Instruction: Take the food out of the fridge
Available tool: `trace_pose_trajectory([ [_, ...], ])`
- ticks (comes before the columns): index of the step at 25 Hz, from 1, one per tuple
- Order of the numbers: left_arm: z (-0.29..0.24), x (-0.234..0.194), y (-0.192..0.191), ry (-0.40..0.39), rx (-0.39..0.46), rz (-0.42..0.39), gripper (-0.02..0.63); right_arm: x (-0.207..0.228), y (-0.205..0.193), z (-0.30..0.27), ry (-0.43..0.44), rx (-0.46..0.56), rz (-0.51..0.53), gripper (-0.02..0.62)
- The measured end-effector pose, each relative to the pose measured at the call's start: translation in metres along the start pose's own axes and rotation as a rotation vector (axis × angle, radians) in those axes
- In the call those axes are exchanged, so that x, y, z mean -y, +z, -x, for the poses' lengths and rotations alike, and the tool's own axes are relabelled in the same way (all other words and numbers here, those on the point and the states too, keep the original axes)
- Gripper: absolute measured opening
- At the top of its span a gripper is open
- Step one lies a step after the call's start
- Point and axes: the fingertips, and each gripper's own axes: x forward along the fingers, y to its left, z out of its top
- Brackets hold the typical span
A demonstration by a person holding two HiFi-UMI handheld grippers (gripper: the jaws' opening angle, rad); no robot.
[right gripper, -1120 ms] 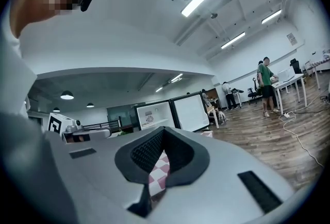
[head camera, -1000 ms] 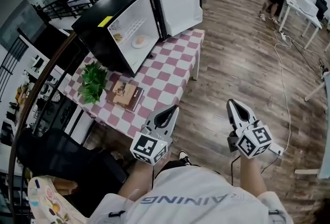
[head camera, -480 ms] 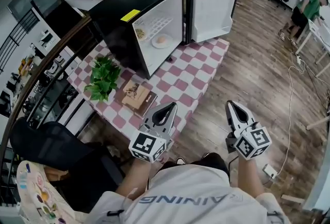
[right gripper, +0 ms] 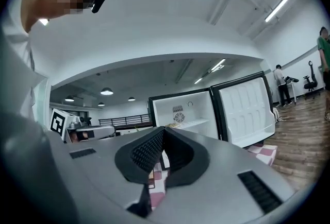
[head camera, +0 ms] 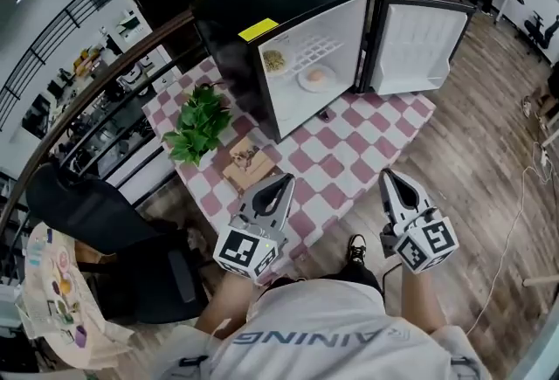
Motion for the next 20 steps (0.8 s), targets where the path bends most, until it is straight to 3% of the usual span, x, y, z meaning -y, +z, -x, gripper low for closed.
trace_pose_trajectory([
  [11,-0.086,-0.015,0.010,0.256,-0.029,0.019,0.009,0.121,0.010,-0.070,0.187,-0.071,-0.112,0.018],
  [20,-0.114,-0.027,0.011,0.432,-0.053,0.006,0.009,0.166,0.021,-0.114,0.323,-0.096,-0.127,0.020],
])
